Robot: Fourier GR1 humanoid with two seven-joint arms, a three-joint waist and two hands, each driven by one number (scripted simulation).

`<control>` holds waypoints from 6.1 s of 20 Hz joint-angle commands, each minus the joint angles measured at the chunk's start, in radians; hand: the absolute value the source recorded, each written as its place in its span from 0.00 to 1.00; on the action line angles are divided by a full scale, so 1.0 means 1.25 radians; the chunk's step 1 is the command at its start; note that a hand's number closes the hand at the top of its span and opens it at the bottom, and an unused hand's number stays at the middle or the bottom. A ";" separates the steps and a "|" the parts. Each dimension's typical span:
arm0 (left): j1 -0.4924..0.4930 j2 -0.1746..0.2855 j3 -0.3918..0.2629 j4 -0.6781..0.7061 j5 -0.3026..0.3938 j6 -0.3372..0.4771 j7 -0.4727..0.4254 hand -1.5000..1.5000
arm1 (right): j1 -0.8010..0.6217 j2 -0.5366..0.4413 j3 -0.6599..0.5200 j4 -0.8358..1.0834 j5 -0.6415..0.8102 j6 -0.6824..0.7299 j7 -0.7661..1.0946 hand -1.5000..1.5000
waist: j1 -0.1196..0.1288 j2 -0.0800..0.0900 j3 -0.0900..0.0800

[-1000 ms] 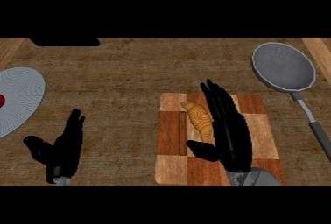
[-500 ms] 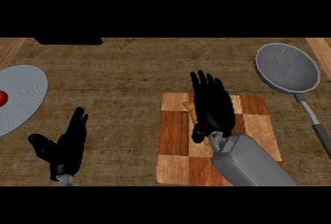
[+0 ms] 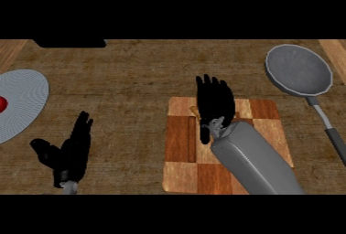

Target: Pick the croissant from the cutting board and place it in the pan

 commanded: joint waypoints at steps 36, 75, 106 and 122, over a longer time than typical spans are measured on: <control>0.017 -0.066 0.038 0.009 -0.065 -0.046 0.060 0.50 | 0.077 -0.003 -0.047 0.206 0.181 -0.156 -0.344 1.00 | -0.001 0.006 -0.007; 0.054 -0.098 0.066 -0.015 -0.097 -0.085 0.063 0.50 | 0.100 -0.109 -0.452 -0.113 0.077 -0.335 -0.456 1.00 | 0.002 0.007 -0.007; -0.024 -0.111 0.049 -0.006 -0.128 -0.092 0.086 0.50 | -0.227 -0.361 -0.745 0.831 0.008 -0.609 -0.922 0.00 | 0.079 0.045 0.002; 0.016 -0.108 0.070 -0.014 -0.123 -0.089 0.074 0.50 | -0.182 -0.476 -1.048 0.925 -0.345 -0.154 -1.167 0.00 | 0.032 0.027 -0.001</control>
